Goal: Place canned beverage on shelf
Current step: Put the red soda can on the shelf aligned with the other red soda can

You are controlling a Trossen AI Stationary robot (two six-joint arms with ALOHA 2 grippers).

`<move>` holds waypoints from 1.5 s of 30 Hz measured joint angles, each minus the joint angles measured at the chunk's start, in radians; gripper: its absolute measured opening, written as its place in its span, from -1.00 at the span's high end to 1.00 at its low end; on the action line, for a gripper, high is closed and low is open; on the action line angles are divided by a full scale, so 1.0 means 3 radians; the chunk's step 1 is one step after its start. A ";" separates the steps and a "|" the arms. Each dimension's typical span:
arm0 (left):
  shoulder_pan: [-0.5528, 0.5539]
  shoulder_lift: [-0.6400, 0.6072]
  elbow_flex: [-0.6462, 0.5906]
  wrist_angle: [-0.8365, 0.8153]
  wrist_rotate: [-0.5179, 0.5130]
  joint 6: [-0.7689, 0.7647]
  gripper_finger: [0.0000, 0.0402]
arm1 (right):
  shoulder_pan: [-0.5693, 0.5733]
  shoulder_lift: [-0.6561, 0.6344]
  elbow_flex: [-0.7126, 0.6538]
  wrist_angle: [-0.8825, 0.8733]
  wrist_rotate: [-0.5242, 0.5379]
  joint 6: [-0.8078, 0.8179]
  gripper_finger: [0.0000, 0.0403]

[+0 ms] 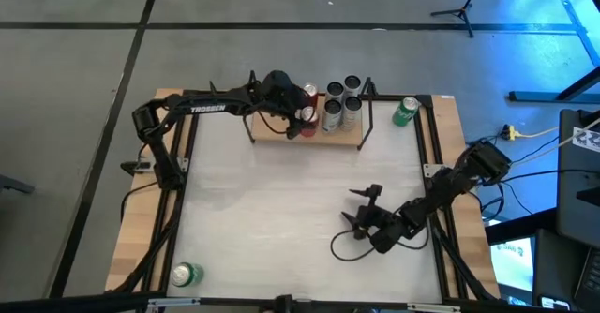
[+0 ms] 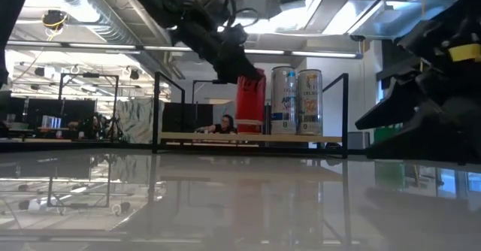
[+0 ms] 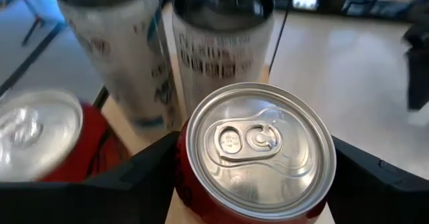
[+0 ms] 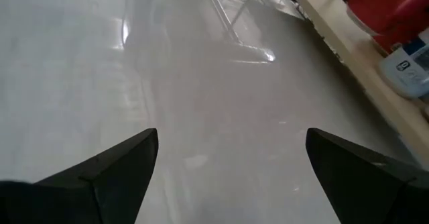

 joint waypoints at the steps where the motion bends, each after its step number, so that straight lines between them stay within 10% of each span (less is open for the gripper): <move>1: 0.0026 0.0013 -0.0026 0.0101 0.0070 -0.0002 -0.41 | -0.0023 0.0000 0.0000 0.0000 -0.0001 -0.0011 -0.87; 45: 0.0140 0.0171 -0.0205 0.0434 0.0174 0.0052 -0.97 | -0.0054 0.0001 0.0003 0.0000 -0.0092 -0.0033 -0.87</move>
